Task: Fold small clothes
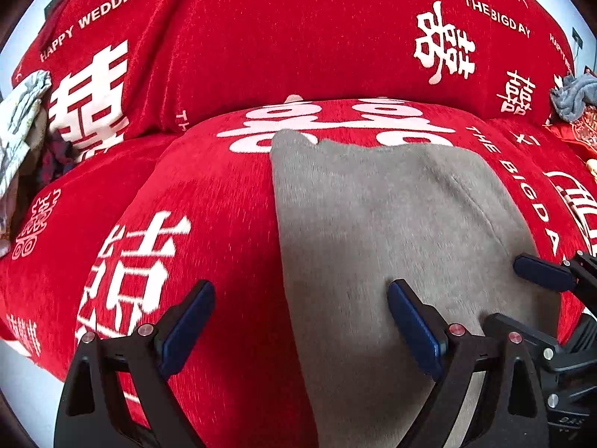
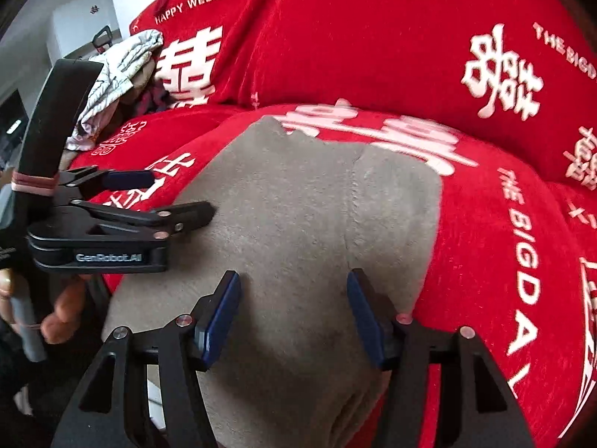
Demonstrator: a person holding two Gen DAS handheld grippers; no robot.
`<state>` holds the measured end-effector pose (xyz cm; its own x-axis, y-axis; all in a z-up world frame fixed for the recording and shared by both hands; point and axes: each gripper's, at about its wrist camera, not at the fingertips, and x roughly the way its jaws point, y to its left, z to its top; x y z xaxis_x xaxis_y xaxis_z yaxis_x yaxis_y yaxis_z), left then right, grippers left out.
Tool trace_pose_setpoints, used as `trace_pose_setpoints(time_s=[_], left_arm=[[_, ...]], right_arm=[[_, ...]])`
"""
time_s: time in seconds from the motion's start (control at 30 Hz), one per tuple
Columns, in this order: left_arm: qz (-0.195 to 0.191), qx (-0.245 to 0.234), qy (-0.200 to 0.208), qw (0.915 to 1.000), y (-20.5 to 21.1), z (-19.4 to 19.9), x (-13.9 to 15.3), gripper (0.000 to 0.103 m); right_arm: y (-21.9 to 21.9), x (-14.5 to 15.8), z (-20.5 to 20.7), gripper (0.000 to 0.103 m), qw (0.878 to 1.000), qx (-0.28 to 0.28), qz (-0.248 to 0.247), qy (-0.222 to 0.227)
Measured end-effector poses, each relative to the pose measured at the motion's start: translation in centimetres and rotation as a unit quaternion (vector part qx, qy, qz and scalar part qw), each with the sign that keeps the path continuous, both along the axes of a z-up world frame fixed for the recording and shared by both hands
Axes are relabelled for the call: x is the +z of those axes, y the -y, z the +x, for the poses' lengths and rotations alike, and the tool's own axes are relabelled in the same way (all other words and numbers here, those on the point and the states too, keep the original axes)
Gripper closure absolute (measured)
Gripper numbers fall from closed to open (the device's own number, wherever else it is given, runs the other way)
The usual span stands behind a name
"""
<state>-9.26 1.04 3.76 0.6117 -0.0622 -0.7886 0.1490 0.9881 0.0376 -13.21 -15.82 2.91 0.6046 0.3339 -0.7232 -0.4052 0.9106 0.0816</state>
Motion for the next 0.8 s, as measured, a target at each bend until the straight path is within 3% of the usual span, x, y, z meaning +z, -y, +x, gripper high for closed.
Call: trace_pose_setpoints(time_s=[0.23,0.37,0.57,0.7,0.8], left_arm=[[-0.002,0.000,-0.002,1.0000,0.1,-2.5,-0.6,0.008],[-0.001,-0.005,-0.007,1.0000,0.1,-4.1,-0.4,0.008],[0.023,-0.019,-0.014,0.9995,1.0,-6.4,0.0,0.008],[0.017,-0.017,0.032,0.9992,0.9,-8.4,1.7,0.008],[0.012,0.006,0.097,0.9952,0.5,-9.7,3.4,0.008]], right_arm=[[0.5,0.0,-2.4,0.040,1.000,-0.023,-0.003,0.005],[-0.5,0.0,-4.3,0.040,0.998,-0.018,-0.053,0.006],[-1.1,0.2,-5.7,0.039,0.996,-0.015,-0.078,-0.033],[-1.0,1.0,-6.9,0.039,0.995,-0.025,-0.092,-0.028],[-0.8,2.6,-8.0,0.039,0.994,-0.063,-0.085,0.020]])
